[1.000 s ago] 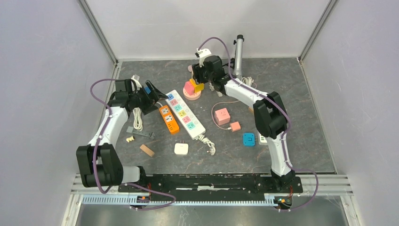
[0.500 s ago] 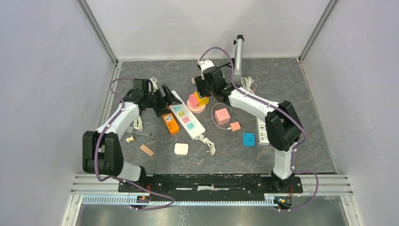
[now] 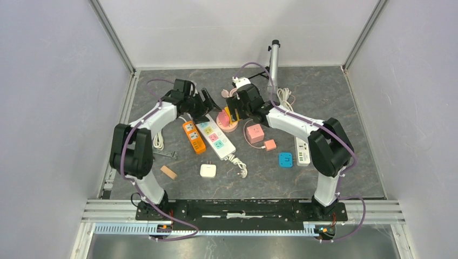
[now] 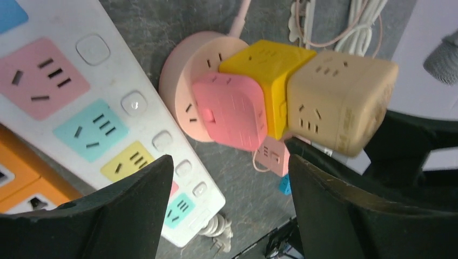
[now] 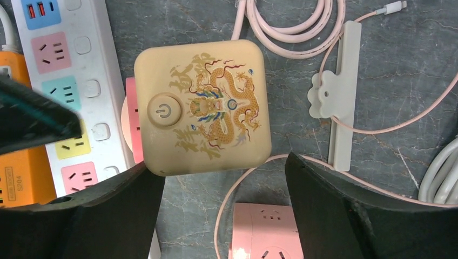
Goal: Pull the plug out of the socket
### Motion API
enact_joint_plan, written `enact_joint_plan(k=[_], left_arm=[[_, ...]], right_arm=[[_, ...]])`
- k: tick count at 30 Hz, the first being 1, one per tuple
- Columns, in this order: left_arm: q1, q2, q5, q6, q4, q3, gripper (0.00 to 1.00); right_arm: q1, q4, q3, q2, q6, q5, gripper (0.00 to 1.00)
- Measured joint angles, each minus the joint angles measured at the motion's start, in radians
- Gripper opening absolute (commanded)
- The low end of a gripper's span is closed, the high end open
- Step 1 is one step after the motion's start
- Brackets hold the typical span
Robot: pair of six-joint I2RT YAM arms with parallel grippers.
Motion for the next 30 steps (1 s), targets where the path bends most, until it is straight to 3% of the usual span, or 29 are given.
enact_joint_plan(k=[7, 14, 18, 30], left_arm=[[-0.054, 0.122, -0.115, -0.025, -0.038, 0.099, 0.76], [-0.078, 0.189, -0.137, -0.034, -0.039, 0.145, 0.71], [-0.084, 0.192, -0.155, -0.033, -0.049, 0.158, 0.57], [-0.098, 0.093, -0.227, -0.007, -0.005, 0.068, 0.47]], right_arm=[[0.000, 0.010, 0.000, 0.000, -0.004, -0.011, 0.82], [0.000, 0.022, 0.000, 0.000, -0.003, -0.022, 0.80], [0.000, 0.019, 0.002, 0.001, -0.003, -0.023, 0.77], [0.000, 0.018, 0.023, 0.034, -0.003, -0.016, 0.75]])
